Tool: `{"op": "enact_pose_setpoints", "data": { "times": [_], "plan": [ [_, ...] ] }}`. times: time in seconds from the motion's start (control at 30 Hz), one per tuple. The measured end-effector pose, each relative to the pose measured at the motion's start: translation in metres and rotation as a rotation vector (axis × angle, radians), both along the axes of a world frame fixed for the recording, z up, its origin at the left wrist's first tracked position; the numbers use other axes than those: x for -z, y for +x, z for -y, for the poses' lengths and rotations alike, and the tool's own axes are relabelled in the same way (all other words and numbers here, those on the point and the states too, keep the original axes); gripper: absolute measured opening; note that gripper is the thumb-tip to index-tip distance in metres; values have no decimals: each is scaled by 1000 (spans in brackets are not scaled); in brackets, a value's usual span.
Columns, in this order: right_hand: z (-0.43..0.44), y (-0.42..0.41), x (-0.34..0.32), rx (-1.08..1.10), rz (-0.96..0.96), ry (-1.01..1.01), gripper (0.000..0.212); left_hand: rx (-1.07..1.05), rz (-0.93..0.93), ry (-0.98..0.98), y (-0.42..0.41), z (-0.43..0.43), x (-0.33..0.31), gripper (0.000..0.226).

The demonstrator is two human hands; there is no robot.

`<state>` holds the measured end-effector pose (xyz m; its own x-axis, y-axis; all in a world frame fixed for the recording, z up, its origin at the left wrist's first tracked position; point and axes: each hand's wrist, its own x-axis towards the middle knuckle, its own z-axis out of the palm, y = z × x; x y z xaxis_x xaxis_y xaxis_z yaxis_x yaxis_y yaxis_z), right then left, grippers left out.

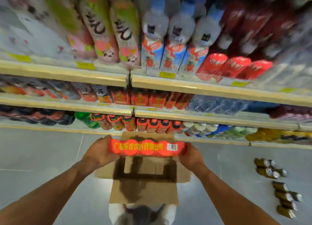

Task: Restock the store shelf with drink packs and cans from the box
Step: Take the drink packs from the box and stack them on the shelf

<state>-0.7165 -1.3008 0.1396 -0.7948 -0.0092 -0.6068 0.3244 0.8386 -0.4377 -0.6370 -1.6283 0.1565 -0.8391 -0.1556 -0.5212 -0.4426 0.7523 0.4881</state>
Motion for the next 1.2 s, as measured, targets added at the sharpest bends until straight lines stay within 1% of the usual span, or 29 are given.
{"op": "enact_pose_setpoints", "data": {
  "times": [0.1, 0.2, 0.27, 0.4, 0.47, 0.57, 0.6, 0.67, 0.77, 0.8, 0.87, 0.9, 1.03, 1.13, 1.2],
  "plan": [
    [-1, 3, -81, 30, -89, -124, 54, -93, -140, 158, 9, 11, -77, 54],
    [-2, 13, -167, 62, -145, -197, 58, -136, -253, 195, 20, 22, -151, 53],
    [-2, 20, -216, 87, -223, -281, 58, -179, -334, 195, 30, 23, -207, 50],
    [6, 23, -301, 91, -363, -408, 50, -225, -472, 237, 41, 37, -277, 53],
    [14, 22, -339, 96, -433, -498, 47, -273, -566, 288, 44, 42, -308, 49],
    [27, 15, -383, 100, -522, -556, 36, -322, -708, 319, 38, 53, -348, 43],
    [32, 13, -397, 92, -554, -572, 32, -320, -755, 308, 36, 56, -362, 46],
    [39, 8, -419, 85, -610, -606, 26, -305, -809, 301, 33, 62, -384, 52],
    [45, 4, -446, 104, -667, -662, 28, -270, -835, 318, 29, 68, -405, 61],
    [46, 3, -453, 110, -688, -677, 29, -266, -843, 324, 29, 71, -410, 65],
    [44, -1, -462, 120, -724, -678, 32, -247, -879, 328, 24, 75, -418, 85],
    [42, -3, -467, 126, -743, -672, 32, -242, -889, 329, 20, 75, -424, 88],
    [30, -13, -478, 147, -804, -685, 28, -251, -922, 339, 2, 65, -440, 82],
    [12, -23, -481, 182, -819, -696, 45, -239, -938, 337, -17, 52, -447, 81],
    [-6, -31, -485, 186, -821, -691, 47, -229, -938, 356, -29, 36, -450, 80]
  ]
}}
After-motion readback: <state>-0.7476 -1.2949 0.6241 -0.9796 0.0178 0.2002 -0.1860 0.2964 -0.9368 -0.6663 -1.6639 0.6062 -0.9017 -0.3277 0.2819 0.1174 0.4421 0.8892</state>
